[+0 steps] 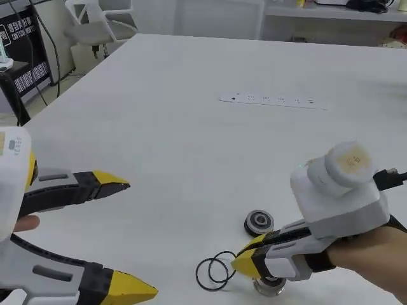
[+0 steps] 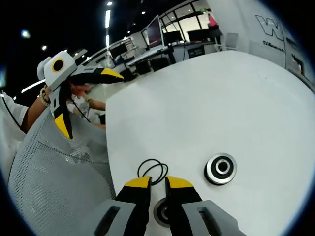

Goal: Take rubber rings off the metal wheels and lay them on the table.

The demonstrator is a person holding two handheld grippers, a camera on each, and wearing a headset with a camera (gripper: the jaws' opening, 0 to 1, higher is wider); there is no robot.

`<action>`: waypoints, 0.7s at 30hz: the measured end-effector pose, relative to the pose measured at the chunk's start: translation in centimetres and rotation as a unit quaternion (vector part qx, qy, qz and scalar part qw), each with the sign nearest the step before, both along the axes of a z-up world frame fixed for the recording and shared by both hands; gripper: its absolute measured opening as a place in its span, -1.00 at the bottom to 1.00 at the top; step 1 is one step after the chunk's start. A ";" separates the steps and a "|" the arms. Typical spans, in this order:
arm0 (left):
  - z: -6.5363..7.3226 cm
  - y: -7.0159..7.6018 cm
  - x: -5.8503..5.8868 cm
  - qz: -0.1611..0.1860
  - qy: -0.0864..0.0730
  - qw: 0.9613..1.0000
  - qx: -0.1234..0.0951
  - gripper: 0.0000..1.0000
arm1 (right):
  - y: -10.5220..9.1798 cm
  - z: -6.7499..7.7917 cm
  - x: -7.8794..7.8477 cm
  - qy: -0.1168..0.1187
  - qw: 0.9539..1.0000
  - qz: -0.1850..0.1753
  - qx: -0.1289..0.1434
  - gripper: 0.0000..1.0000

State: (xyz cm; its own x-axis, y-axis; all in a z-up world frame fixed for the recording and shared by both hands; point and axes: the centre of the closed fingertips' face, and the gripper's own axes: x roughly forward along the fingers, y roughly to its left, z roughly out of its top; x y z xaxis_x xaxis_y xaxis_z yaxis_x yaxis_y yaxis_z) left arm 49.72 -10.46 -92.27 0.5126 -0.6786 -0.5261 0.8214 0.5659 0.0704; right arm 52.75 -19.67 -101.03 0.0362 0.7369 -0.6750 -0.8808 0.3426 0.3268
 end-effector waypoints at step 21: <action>-1.8 1.6 0.0 0.002 0.001 0.999 0.053 0.56 | -1.0 3.1 3.5 -0.019 0.992 -0.110 0.066 -0.76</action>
State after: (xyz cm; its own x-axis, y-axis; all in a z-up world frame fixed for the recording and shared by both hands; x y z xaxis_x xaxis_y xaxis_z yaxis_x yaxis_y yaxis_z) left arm 49.70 -8.85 -94.11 0.5142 -0.6168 -0.5959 0.8195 0.5583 0.1293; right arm 56.29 -20.70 -97.97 0.2293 0.7907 -0.5677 -0.8018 0.4841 0.3504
